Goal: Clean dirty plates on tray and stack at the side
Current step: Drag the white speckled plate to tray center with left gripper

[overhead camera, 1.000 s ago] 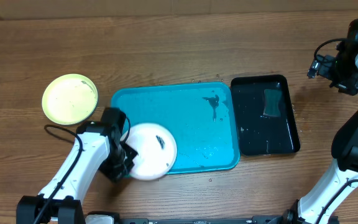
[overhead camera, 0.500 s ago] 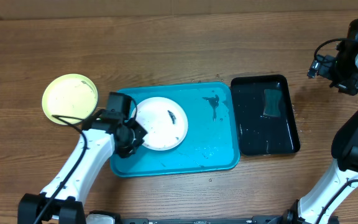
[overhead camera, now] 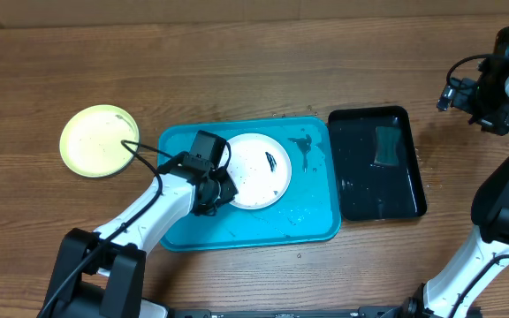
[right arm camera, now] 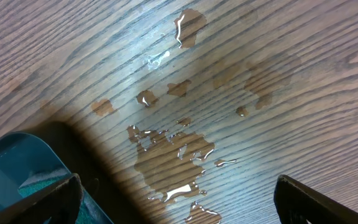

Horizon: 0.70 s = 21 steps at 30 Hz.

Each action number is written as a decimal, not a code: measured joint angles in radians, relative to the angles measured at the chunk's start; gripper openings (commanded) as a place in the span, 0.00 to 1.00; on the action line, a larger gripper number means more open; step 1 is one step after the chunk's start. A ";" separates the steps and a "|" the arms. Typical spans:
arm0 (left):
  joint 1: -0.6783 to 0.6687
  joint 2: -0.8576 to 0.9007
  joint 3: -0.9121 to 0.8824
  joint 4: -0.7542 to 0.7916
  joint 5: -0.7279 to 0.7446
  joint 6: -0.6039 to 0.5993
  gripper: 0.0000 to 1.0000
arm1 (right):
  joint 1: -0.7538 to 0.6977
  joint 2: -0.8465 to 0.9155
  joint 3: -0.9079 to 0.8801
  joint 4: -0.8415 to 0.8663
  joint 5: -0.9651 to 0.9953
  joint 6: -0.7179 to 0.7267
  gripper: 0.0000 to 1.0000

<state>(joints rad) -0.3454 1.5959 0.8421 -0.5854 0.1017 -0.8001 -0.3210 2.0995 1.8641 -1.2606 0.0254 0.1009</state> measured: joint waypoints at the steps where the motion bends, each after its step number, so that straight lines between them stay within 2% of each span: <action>1: 0.000 0.000 0.024 -0.044 -0.003 0.034 0.41 | 0.000 0.000 0.000 0.000 0.000 0.000 1.00; 3: 0.000 0.000 0.076 -0.123 -0.014 0.076 0.47 | 0.000 0.000 0.000 0.000 0.000 0.000 1.00; 6: 0.000 0.000 0.174 -0.216 -0.048 0.115 0.66 | 0.000 0.000 0.000 0.001 0.000 0.000 1.00; 9: 0.000 0.000 0.229 -0.238 -0.066 0.136 0.70 | 0.000 0.000 0.000 0.001 0.000 0.000 1.00; 12: 0.000 0.000 0.232 -0.243 -0.074 0.138 0.59 | 0.000 0.000 0.000 0.000 0.000 0.000 1.00; 14: 0.000 0.002 0.227 -0.246 -0.082 0.137 0.49 | 0.000 0.000 0.000 0.000 0.000 0.000 1.00; 19: 0.000 0.045 0.223 -0.227 -0.119 0.129 0.42 | 0.000 0.000 0.000 0.001 0.000 0.000 1.00; 20: 0.000 0.060 0.222 -0.216 -0.124 0.128 0.39 | 0.000 0.000 0.000 0.001 0.000 0.000 1.00; 21: 0.000 0.077 0.222 -0.203 -0.129 0.127 0.32 | 0.000 0.000 0.000 0.001 0.000 0.000 1.00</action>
<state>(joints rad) -0.3454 1.6733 1.0645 -0.7883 -0.0277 -0.6731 -0.3210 2.0995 1.8641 -1.2594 0.0257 0.1009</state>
